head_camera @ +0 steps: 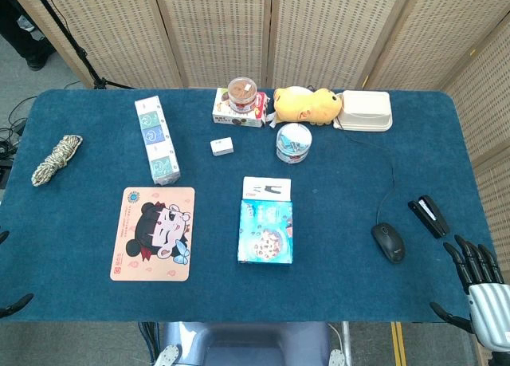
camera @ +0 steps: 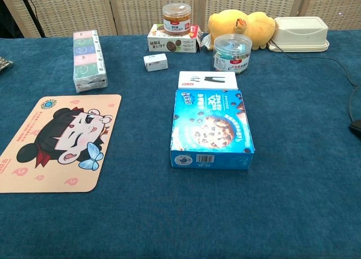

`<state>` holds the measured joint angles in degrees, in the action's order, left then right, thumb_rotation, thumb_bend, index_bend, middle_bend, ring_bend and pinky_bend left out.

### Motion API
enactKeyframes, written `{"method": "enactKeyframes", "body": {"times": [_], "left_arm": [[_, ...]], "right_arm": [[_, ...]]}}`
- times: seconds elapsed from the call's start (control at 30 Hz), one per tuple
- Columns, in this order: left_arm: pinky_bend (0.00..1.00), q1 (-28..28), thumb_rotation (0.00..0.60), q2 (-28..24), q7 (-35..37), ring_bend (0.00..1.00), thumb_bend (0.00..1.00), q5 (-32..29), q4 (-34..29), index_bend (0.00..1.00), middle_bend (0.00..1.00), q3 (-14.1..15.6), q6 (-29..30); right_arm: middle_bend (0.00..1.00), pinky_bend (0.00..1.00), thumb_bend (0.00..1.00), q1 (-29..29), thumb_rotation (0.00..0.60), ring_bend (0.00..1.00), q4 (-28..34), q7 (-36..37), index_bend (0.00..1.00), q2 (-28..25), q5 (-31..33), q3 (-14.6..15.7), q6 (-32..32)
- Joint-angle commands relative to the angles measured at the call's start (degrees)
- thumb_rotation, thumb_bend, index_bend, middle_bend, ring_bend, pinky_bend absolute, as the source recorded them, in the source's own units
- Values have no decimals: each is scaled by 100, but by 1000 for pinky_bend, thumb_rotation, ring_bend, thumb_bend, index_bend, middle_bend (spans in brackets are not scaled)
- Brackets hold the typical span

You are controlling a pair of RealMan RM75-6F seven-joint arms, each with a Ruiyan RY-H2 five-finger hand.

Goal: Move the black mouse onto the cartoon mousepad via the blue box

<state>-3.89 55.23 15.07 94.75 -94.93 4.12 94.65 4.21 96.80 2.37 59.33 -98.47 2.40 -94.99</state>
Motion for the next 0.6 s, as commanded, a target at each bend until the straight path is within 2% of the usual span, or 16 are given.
{"method": "enactKeyframes", "body": {"times": [0.03, 0.17, 0.23, 0.4, 0.6], "left_arm": [[0, 4, 600, -9, 6, 0, 35, -4, -2, 0, 0, -5, -7], [0, -17, 600, -14, 46, 0, 35, 14, 7, 0, 0, 2, 25], [0, -31, 600, -12, 61, 0, 35, 20, 15, 0, 0, 4, 45], [0, -21, 600, -23, 100, 0, 35, -29, 9, 0, 0, -13, 5], [0, 16, 600, -58, 165, 0, 35, -131, -4, 0, 0, -45, -98]], "right_arm": [[0, 0, 0, -4, 600, 0, -1, -5, 0, 26, -33, 17, 17], [0, 0, 0, -83, 600, 0, 7, -97, 0, 153, -39, 14, 171], [0, 0, 0, -253, 600, 0, 108, -183, 0, 212, 41, -17, 499], [0, 0, 0, -669, 600, 0, 505, -440, 0, 323, 471, -277, 1168], [0, 0, 0, -1133, 600, 0, 803, -923, 0, 698, 1128, -558, 1929]]}}
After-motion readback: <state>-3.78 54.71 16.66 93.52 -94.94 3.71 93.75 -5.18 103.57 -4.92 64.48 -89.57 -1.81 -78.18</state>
